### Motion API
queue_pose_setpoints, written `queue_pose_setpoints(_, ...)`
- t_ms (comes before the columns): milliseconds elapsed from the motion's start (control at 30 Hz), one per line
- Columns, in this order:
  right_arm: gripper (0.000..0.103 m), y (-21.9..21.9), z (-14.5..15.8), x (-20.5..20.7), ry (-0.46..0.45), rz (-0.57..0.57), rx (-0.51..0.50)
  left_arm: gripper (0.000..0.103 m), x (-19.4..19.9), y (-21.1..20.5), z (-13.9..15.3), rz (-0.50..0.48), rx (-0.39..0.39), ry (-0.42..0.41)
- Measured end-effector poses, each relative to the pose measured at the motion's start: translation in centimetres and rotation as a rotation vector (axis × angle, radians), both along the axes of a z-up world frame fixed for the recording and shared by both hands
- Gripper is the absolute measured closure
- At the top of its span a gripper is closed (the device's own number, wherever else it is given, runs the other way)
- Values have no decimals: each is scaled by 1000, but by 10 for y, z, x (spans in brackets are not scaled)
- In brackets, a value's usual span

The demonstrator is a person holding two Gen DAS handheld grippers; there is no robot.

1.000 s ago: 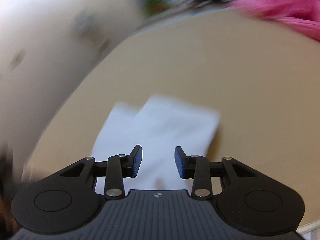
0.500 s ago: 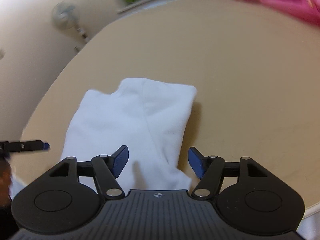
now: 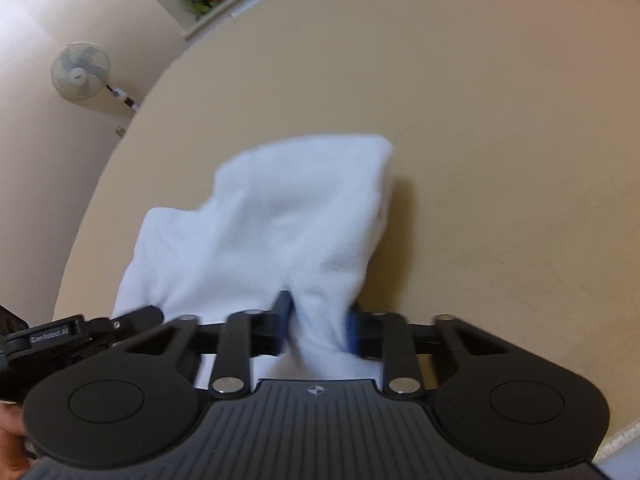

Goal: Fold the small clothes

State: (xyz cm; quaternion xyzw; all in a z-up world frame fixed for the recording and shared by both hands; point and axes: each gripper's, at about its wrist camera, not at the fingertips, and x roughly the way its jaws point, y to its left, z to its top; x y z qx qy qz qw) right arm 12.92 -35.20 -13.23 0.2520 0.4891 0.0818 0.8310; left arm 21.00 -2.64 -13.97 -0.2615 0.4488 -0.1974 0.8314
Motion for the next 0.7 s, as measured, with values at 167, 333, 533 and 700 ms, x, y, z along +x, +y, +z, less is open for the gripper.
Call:
queue_pose_setpoints(167,83,31,30,6,-186,64,105,74,-3,46,69,39,45,-130)
queue_pose_setpoints(333,81,65,45,15,-273,168,135,63,-3,91,80,82,128,-125)
queue_pose_setpoints(533,60,73,37,16,-204,117,-176,52,-32,117,68,149,305,-108)
queue_pose_setpoints(700,60,92,48,0,-295,252,-72,52,-73,99,61,-2,359,-174)
